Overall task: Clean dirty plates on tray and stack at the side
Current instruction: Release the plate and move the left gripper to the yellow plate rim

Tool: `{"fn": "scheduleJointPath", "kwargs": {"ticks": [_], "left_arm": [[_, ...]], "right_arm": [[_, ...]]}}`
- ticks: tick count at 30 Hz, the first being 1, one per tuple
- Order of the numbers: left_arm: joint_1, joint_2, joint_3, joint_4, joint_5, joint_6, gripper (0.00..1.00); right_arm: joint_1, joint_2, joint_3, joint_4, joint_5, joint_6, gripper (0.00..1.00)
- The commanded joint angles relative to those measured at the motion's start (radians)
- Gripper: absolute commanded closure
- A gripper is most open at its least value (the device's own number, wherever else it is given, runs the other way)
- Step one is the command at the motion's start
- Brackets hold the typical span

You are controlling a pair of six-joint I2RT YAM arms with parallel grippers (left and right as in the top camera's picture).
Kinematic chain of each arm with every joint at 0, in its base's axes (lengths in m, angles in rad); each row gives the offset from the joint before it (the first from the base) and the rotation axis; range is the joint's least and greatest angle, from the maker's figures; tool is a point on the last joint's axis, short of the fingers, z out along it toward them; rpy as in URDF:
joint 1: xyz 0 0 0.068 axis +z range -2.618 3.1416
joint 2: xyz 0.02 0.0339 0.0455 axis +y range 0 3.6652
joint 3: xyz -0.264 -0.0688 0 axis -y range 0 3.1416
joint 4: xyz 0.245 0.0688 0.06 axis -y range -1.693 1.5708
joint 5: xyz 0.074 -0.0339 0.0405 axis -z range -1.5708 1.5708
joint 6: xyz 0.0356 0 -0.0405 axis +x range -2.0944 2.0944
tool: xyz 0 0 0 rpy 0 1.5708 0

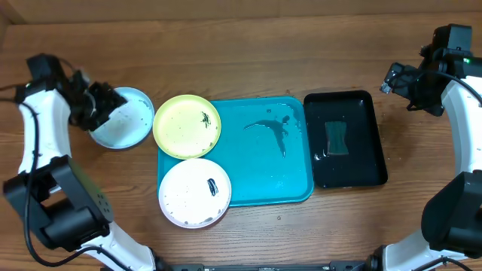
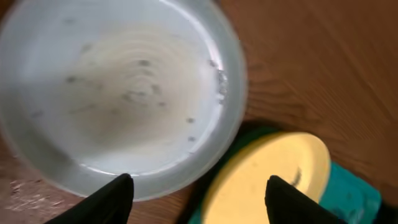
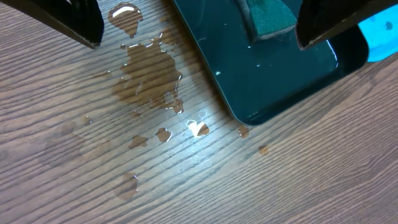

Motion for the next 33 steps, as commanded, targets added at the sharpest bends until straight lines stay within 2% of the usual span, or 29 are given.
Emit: {"fn": "scheduleJointPath", "kwargs": {"ticks": [1,5,6,7,12,14,21,23,25,33], "left_arm": [[-0.095,-0.012,0.024,-0.016,0.029,0.103,0.30],[-0.194,-0.011,0.021,-0.034,-0.123,0.100,0.30],[-0.225,-0.010,0.019,-0.036,-0.160,0.098,0.18],[-0.246,-0.008,0.018,-0.038,-0.182,0.098,0.15],[-0.312,-0.008,0.000,-0.042,-0.264,0.098,0.32],[-0.322,-0.008,-0.007,-0.040,-0.286,0.098,0.43],[-0.320,-0.008,-0.040,-0.029,-0.322,0.102,0.65],[-0.321,-0.008,-0.056,-0.015,-0.338,0.101,0.67],[-0.320,-0.008,-0.074,0.001,-0.343,0.101,0.60],[-0.320,-0.008,-0.134,0.082,-0.397,0.098,0.58]], "right_arm": [[0.003,0.002,0.004,0.004,0.010,0.004,0.00],[0.003,0.002,0.004,0.005,0.010,0.004,0.00],[0.003,0.002,0.004,0.006,0.010,0.003,0.00],[0.003,0.002,0.004,0.005,0.010,0.004,0.00],[0.003,0.002,0.004,0.005,0.010,0.004,0.00],[0.003,0.002,0.004,0.005,0.010,0.003,0.00],[0.003,0.002,0.004,0.005,0.010,0.004,0.00],[0.003,0.002,0.004,0.006,0.010,0.004,0.00],[0.003,0.002,0.004,0.006,0.010,0.004,0.00],[0.003,0.002,0.004,0.005,0.010,0.004,0.00]]}}
